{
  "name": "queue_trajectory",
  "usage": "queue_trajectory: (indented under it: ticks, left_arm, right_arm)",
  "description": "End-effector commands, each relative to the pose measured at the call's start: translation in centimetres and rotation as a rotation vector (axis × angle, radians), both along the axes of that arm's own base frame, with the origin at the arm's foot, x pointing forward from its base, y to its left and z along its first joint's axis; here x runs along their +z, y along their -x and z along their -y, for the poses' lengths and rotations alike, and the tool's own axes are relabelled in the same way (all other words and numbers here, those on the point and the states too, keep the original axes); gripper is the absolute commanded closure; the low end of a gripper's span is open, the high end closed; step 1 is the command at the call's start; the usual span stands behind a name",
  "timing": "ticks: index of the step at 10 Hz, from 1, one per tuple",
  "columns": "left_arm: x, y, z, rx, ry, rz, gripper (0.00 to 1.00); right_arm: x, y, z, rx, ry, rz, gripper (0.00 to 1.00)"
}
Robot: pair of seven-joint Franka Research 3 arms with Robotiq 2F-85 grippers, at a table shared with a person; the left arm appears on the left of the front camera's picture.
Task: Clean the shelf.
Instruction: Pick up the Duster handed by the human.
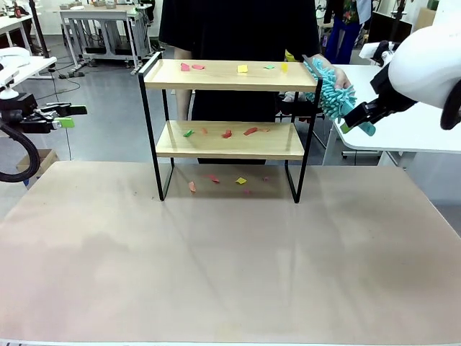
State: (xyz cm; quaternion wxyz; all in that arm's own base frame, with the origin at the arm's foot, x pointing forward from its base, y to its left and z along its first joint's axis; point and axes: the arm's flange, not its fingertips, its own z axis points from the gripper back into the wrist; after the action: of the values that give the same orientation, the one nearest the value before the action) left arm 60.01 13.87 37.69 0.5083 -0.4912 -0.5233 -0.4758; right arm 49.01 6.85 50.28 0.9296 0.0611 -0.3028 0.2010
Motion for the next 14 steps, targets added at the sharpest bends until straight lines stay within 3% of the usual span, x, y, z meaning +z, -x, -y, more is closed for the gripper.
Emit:
queue_trajectory:
  ticks: [1, 5, 6, 7, 8, 9, 11, 12, 14]
  left_arm:
    - [0.2, 0.1, -0.1, 0.001, -0.01, 0.015, 0.0]
    - [0.2, 0.1, -0.1, 0.001, -0.01, 0.015, 0.0]
    - [0.2, 0.1, -0.1, 0.001, -0.01, 0.015, 0.0]
    - [0.2, 0.1, -0.1, 0.001, -0.01, 0.015, 0.0]
    - [0.2, 0.1, -0.1, 0.001, -0.01, 0.015, 0.0]
    - [0.2, 0.1, -0.1, 0.001, -0.01, 0.015, 0.0]
    - [0.2, 0.1, -0.1, 0.001, -0.01, 0.015, 0.0]
    - [0.2, 0.1, -0.1, 0.001, -0.01, 0.015, 0.0]
    - [0.2, 0.1, -0.1, 0.001, -0.01, 0.015, 0.0]
  right_arm:
    - [0.8, -0.2, -0.6, -0.053, -0.014, 0.024, 0.0]
    - [1.6, 0.4, -0.4, -0.093, 0.004, 0.011, 0.0]
    - [1.5, 0.3, -0.5, -0.09, 0.005, -0.012, 0.04]
    - [1.6, 0.5, -0.5, -0.092, 0.007, -0.021, 0.6]
    - [1.7, 0.5, -0.6, -0.098, 0.018, -0.03, 0.64]
    - [1.8, 0.6, -0.6, -0.101, 0.024, -0.048, 1.0]
    - [2.2, 0.8, -0.7, -0.112, 0.029, -0.046, 1.0]
    - [2.4, 0.9, -0.7, -0.12, 0.029, -0.042, 0.83]
    - [2.7, 1.3, -0.7, -0.129, 0.031, -0.043, 1.0]
